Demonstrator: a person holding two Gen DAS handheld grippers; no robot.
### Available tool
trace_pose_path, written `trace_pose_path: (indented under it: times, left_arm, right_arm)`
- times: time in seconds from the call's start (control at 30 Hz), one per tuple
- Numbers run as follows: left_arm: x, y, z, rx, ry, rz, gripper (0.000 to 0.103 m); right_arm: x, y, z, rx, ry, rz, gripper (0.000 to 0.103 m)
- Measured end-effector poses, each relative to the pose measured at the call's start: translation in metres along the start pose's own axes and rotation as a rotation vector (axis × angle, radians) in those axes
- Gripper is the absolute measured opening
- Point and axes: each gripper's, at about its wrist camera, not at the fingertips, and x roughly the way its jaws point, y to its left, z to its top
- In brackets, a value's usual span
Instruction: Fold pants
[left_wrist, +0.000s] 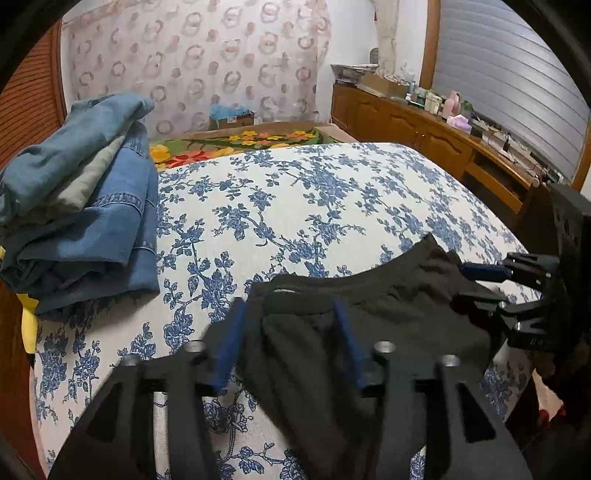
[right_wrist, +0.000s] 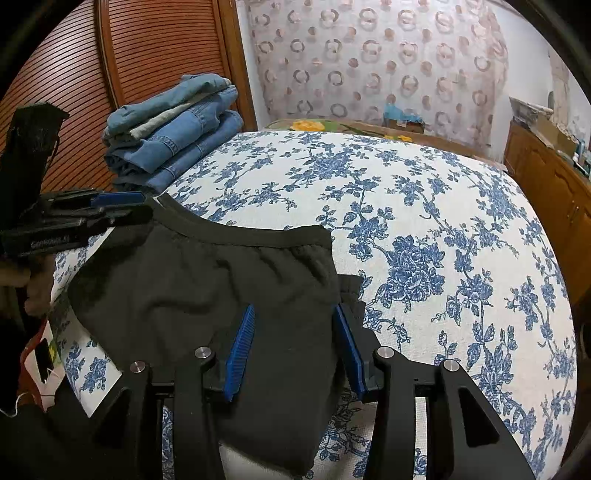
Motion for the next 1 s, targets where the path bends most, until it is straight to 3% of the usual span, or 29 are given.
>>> trace_pose_path:
  times: [0.1,0.43,0.67,1.0]
  left_arm:
    - [0.005,-0.004,-0.003,0.020,0.026,-0.015,0.081]
    - [0.025,-0.001,-0.019,-0.005,0.101,-0.006,0.081]
    - [0.024,-0.003,-0.024,0.005,0.067,0.000,0.083]
    - [0.024,-0.003,-0.024,0.002,0.062,0.004,0.084]
  right_arm:
    - [-0.001,-0.001,-0.001,0.006,-0.002,0.006,0.047]
    - [-0.001,0.000,-0.001,0.002,0.000,0.005,0.049]
    - [-0.001,0.001,-0.001,0.004,0.000,0.025,0.057]
    - [-0.012,-0.006,0.002,0.052,0.016,-0.006,0.058]
